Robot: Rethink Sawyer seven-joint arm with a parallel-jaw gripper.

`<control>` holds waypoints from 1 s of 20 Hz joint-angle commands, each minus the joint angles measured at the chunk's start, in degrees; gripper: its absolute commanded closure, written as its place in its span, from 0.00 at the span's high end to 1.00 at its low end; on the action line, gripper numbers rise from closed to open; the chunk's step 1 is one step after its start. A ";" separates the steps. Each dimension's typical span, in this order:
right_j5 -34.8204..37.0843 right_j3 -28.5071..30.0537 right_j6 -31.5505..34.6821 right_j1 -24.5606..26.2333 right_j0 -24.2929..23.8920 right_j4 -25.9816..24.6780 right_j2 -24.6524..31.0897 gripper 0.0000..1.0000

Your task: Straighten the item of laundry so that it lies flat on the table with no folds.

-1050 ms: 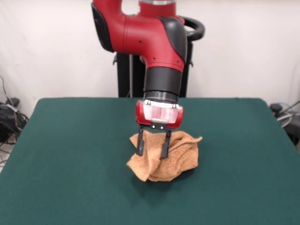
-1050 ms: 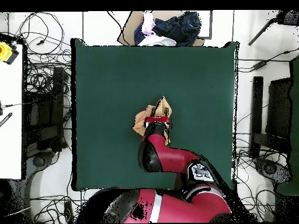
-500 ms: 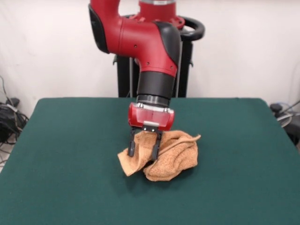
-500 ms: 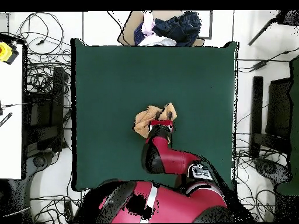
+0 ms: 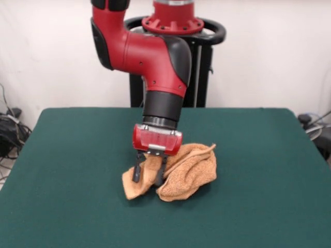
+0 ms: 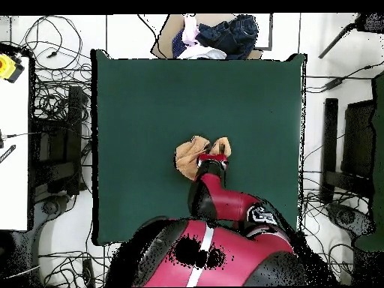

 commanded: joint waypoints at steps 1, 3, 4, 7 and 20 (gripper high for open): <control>6.58 -5.39 7.08 3.19 -0.02 -0.75 2.81 0.00; 7.57 -4.38 8.00 2.84 -0.30 0.00 3.07 0.00; 7.46 -3.56 8.89 2.61 -0.45 0.55 3.32 0.00; 7.99 -2.26 10.30 2.45 -0.94 0.82 4.54 0.00; 13.98 7.10 10.97 -8.94 1.57 1.48 3.46 0.00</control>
